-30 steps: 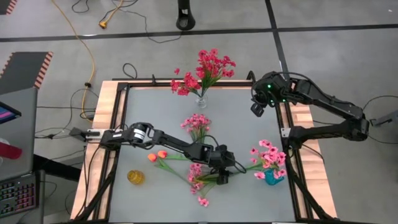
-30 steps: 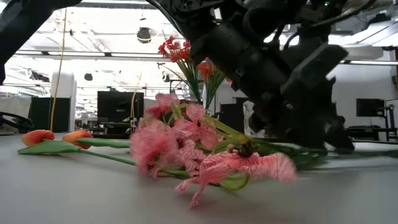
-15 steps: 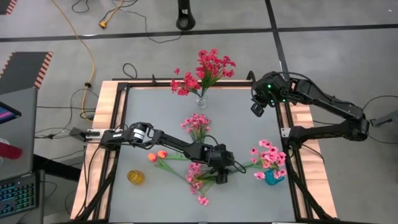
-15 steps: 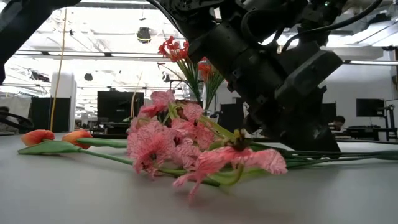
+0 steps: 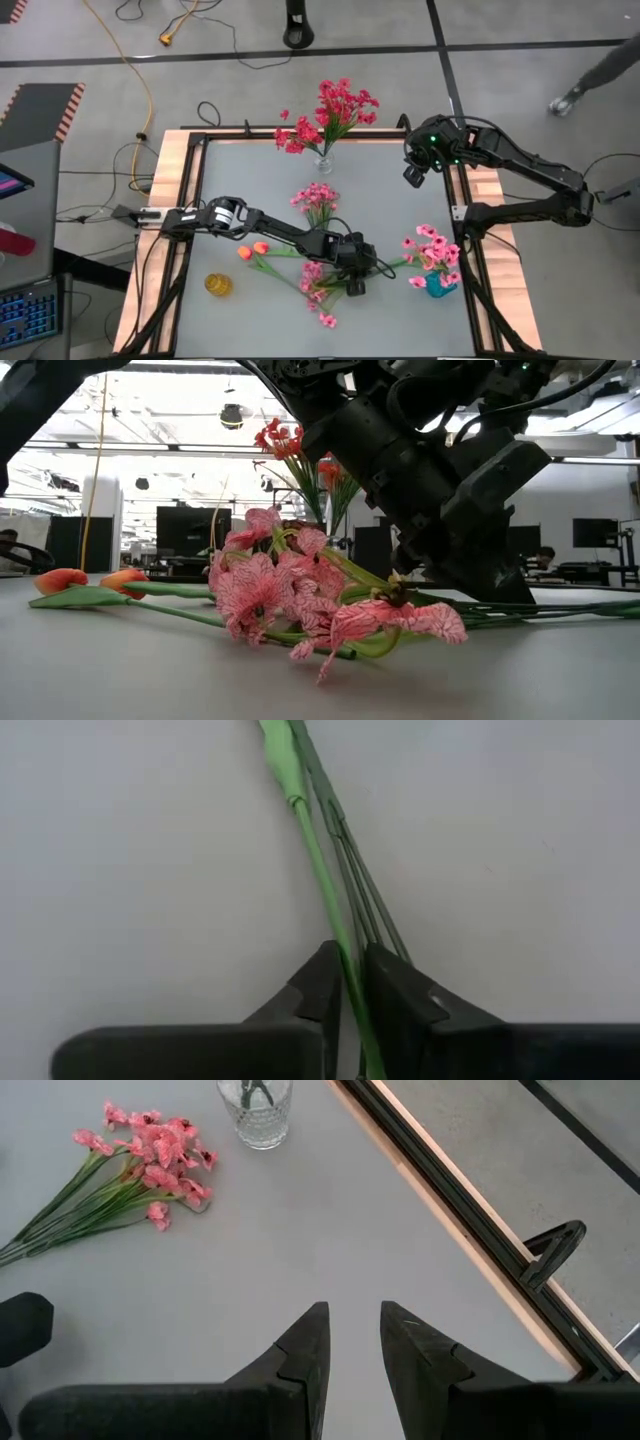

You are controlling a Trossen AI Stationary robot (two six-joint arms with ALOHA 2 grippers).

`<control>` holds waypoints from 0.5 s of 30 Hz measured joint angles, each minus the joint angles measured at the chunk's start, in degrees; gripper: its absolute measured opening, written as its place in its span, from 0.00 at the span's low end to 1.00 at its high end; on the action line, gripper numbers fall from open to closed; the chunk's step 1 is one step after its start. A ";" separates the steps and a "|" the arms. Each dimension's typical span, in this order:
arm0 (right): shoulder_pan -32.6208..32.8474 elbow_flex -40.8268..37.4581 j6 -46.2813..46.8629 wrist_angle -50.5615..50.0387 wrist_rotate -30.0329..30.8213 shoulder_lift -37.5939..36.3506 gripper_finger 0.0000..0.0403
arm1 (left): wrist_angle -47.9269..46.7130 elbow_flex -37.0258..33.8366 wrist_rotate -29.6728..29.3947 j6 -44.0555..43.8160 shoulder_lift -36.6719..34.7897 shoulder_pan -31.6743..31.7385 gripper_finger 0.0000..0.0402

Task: Sort flowers into vase by color
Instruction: Put the right orange tulip flower into the yellow vase

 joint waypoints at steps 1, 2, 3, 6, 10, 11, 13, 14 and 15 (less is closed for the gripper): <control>0.00 0.00 0.00 0.00 0.00 0.00 0.29 | 0.00 0.00 0.01 -0.02 0.00 0.00 0.06; 0.00 0.00 0.00 0.00 0.00 0.00 0.29 | -0.01 -0.01 0.02 -0.02 -0.02 0.00 0.05; 0.00 0.00 -0.02 0.00 0.00 0.00 0.29 | -0.06 -0.03 0.02 -0.02 -0.12 0.00 0.03; 0.00 0.00 0.00 0.01 0.00 0.00 0.29 | -0.09 -0.07 0.20 -0.04 -0.29 -0.02 0.01; 0.00 0.00 0.00 0.00 0.00 0.00 0.29 | -0.17 -0.07 0.20 -0.74 -0.48 -0.02 0.01; 0.00 0.00 0.00 0.02 0.00 0.00 0.29 | -0.13 -0.07 0.16 -1.10 -0.56 -0.02 0.01; 0.00 0.00 0.00 0.02 0.00 0.00 0.29 | -0.15 -0.07 -0.25 -1.85 -0.85 -0.02 0.00; 0.00 0.00 -0.01 0.01 0.00 0.00 0.29 | -0.25 -0.07 -0.56 -2.34 -1.02 0.02 0.00; 0.00 0.00 0.00 0.01 0.00 0.00 0.29 | -0.12 -0.07 -0.91 -2.66 -1.15 0.03 0.00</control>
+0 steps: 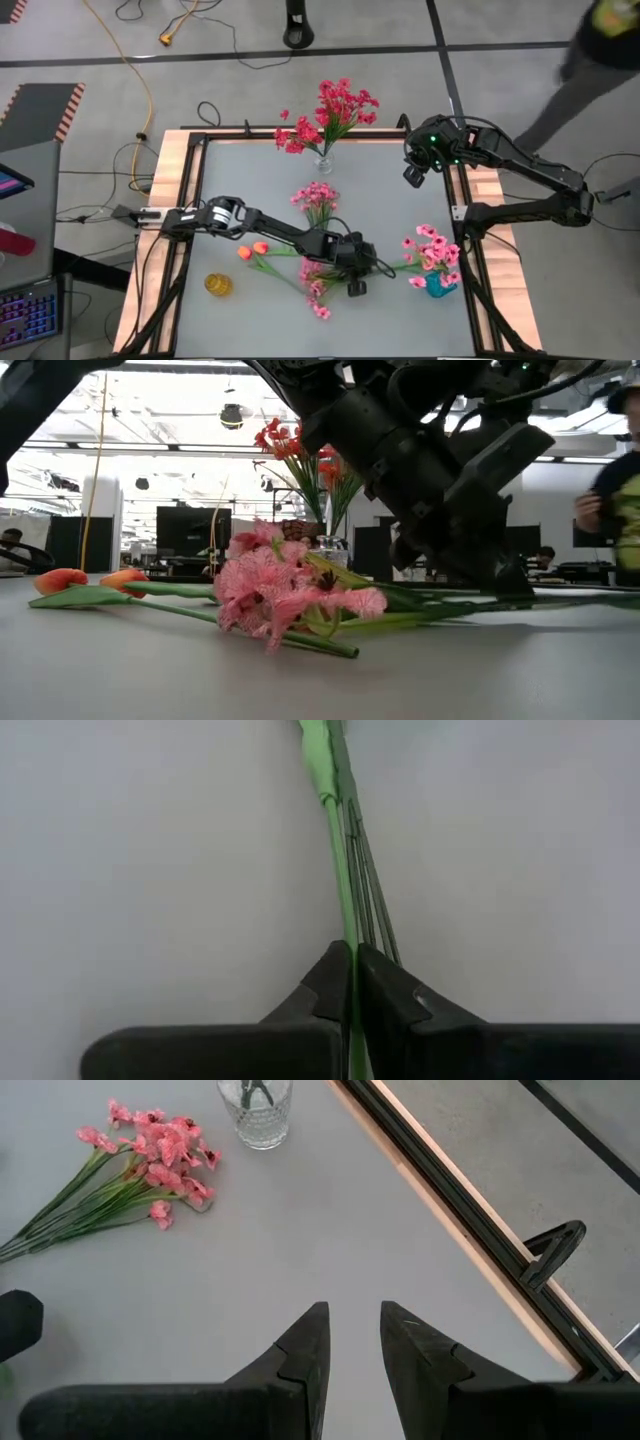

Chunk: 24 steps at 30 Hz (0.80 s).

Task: Sort flowers into vase by color
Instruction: Put the right orange tulip flower into the yellow vase

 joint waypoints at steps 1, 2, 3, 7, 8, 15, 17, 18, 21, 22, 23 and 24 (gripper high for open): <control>0.00 0.00 0.00 0.00 0.00 0.00 0.29 | 0.05 0.00 -0.60 -0.28 -0.29 0.02 0.00; 0.00 0.00 -0.01 0.01 0.00 0.00 0.29 | -0.55 0.00 -1.40 -0.42 -0.72 0.06 0.00; 0.02 0.00 0.00 -0.01 0.00 0.00 0.29 | -1.03 0.00 -2.42 -0.44 -1.04 0.08 0.00; 0.01 0.00 -0.06 0.01 0.00 0.00 0.29 | -4.82 0.00 -8.28 -0.51 -3.25 0.18 0.00; -0.01 0.00 -0.09 0.01 0.00 0.00 0.29 | -5.70 0.00 -10.07 -0.51 -3.87 0.24 0.00; -0.02 0.00 -1.27 0.01 0.13 0.00 0.29 | -14.26 0.00 -22.30 0.08 -8.43 0.24 0.00; 0.00 0.00 -1.45 0.01 0.13 -0.02 0.29 | -16.51 0.00 -25.53 0.06 -9.49 0.24 0.00; -0.02 0.00 -1.51 0.01 0.13 -0.02 0.29 | -17.22 0.00 -27.11 0.08 -10.03 0.24 0.00; -0.04 0.00 -1.88 0.01 0.28 -0.02 0.29 | -19.61 0.00 -32.06 -0.39 -11.40 0.07 0.00; -0.04 0.00 -2.69 0.01 0.31 -0.02 0.29 | -20.24 0.01 -33.74 -0.93 -11.52 0.01 0.00; -0.04 0.00 -3.73 0.01 0.31 -0.02 0.29 | -20.82 0.04 -35.20 -1.55 -11.58 -0.03 0.00; -0.04 0.00 -4.74 0.01 0.30 -0.02 0.29 | -21.97 0.04 -36.27 -2.22 -11.73 -0.12 0.00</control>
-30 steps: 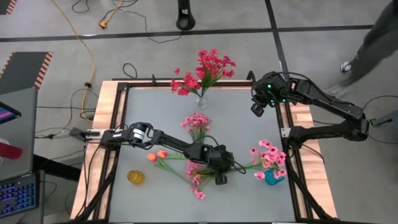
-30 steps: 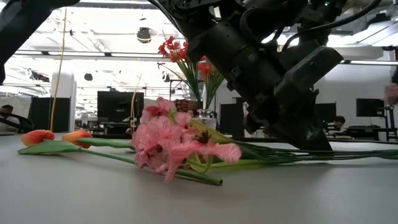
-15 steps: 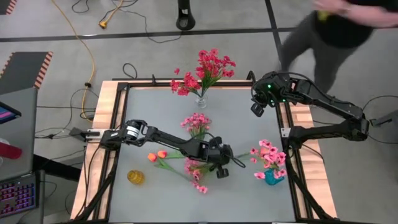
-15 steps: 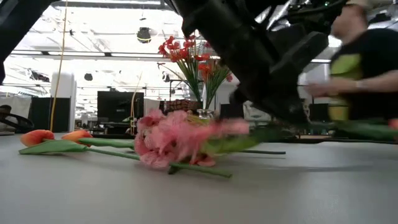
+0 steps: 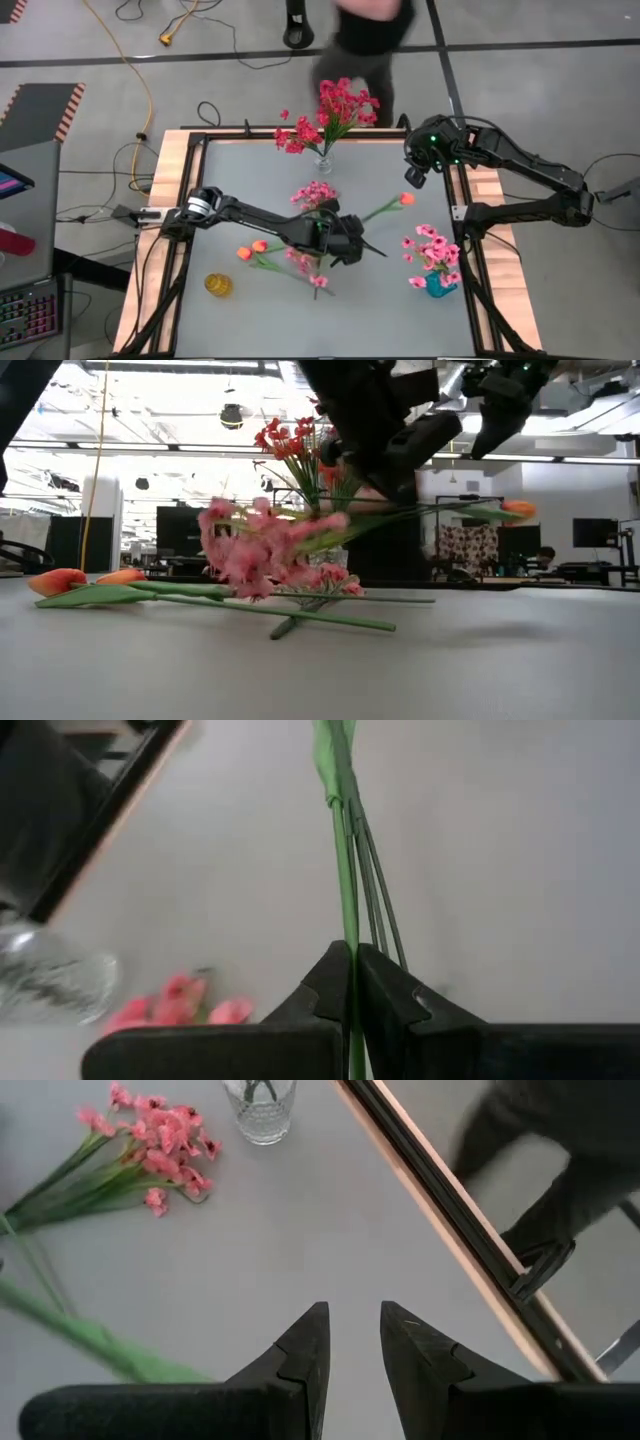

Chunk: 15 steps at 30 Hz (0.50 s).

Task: Sort flowers into vase by color
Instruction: Put the right orange tulip flower into the yellow vase

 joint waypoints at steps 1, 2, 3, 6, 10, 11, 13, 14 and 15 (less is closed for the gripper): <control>0.00 0.00 -0.99 -0.02 -0.03 0.00 0.29 | -1.30 -0.04 -0.62 -0.68 -0.06 -0.02 0.00; 0.00 0.00 -2.13 -0.06 -0.05 0.00 0.29 | -2.12 -0.04 -0.95 -1.31 -0.13 -0.02 0.00; 0.00 0.00 -3.50 -0.20 -0.06 0.00 0.29 | -2.66 -0.04 -1.27 -2.06 -0.21 -0.02 0.00; 0.09 0.00 -8.46 -0.77 -0.22 0.00 0.29 | -4.09 -0.02 -2.58 -3.37 -0.30 -0.02 0.00; 0.04 0.00 -15.65 -2.53 -2.36 0.07 0.29 | -3.94 -0.02 -2.16 -3.25 -0.30 -0.02 0.00; 0.05 0.00 -17.20 -3.01 -3.67 0.16 0.29 | -3.94 -0.02 -2.16 -3.23 -0.30 -0.02 0.00; 0.07 0.00 -19.13 -4.51 -6.50 0.24 0.29 | -3.90 -0.02 -2.30 -3.10 -0.30 0.08 0.00; 0.07 0.00 -19.27 -5.06 -7.53 0.31 0.29 | -3.80 -0.02 -2.31 -2.82 -0.30 0.17 0.00; 0.09 0.00 -19.28 -5.37 -7.95 0.45 0.29 | -3.68 -0.02 -1.89 -2.38 -0.30 0.30 0.00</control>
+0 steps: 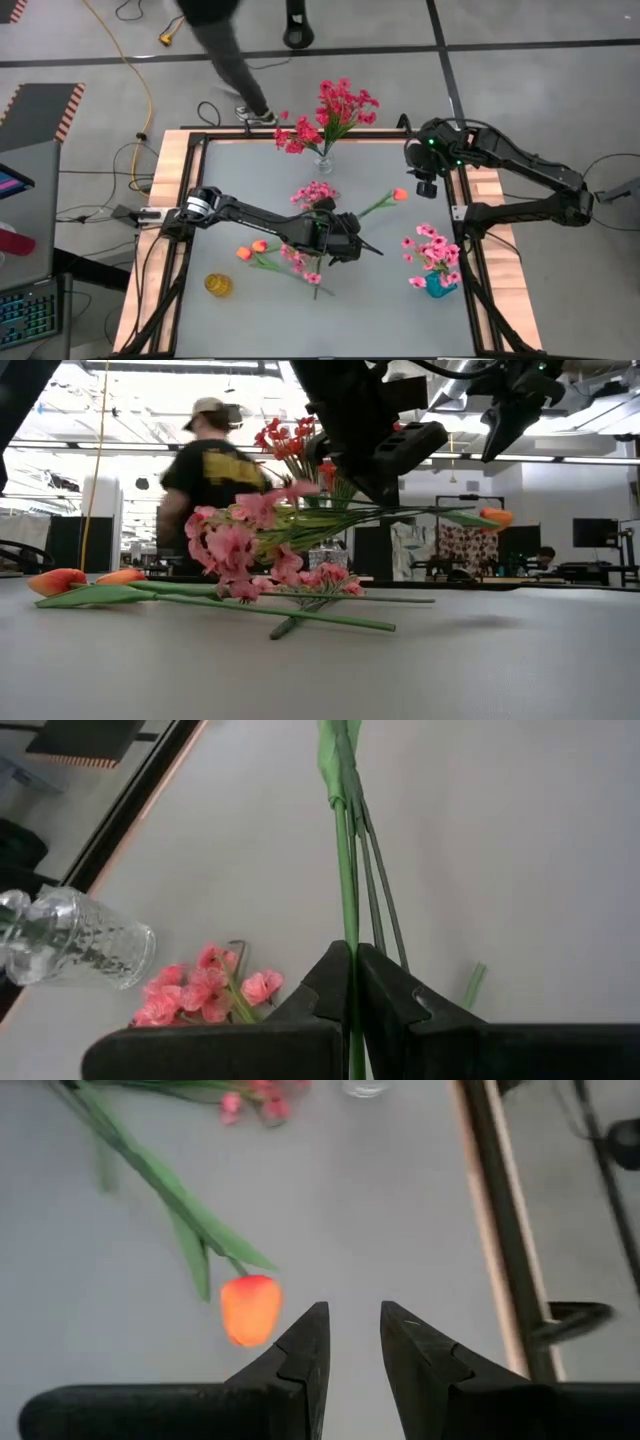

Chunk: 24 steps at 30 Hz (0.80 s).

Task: Sort flowers into vase by color
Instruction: Put the right orange tulip flower into the yellow vase

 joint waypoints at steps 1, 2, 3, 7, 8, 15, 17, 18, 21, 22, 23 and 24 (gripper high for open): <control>0.00 0.00 0.00 -0.35 -0.05 0.06 0.29 | 0.04 0.00 1.02 0.30 0.00 0.13 0.00; -0.01 0.00 -0.02 -0.84 0.02 0.12 0.29 | 0.05 0.00 2.55 0.39 0.00 0.31 0.00; -0.03 0.00 0.00 -1.32 0.00 0.14 0.29 | 0.09 0.00 4.72 0.38 0.00 0.53 0.00; -0.05 0.02 0.00 -1.16 0.02 0.09 0.29 | 0.47 0.00 13.66 -0.04 0.00 1.64 0.00; -0.05 0.02 0.00 -1.13 0.02 0.12 0.29 | 0.48 0.00 15.48 -0.25 0.00 1.90 0.00; -0.05 0.02 0.00 -1.12 0.02 0.12 0.29 | 0.70 0.00 28.34 0.33 0.02 3.60 0.01; -0.05 0.02 0.00 -1.12 0.02 0.10 0.29 | 0.71 0.00 30.67 0.38 0.02 3.98 0.04; -0.05 0.02 0.00 -1.12 0.03 0.12 0.29 | 0.72 0.00 31.53 0.54 0.02 4.14 0.06; -0.05 0.02 0.00 -1.12 0.04 0.12 0.29 | 0.66 0.00 33.04 2.03 0.02 4.25 0.13; -0.05 0.02 0.00 -1.12 0.05 0.12 0.29 | 0.68 0.00 33.01 2.64 0.04 4.24 0.15; -0.05 0.02 0.00 -1.12 0.05 0.12 0.29 | 0.68 0.00 32.66 3.06 0.04 4.23 0.18; -0.05 0.02 0.01 -1.12 0.05 0.12 0.29 | 0.68 0.00 31.76 3.20 0.04 4.23 0.20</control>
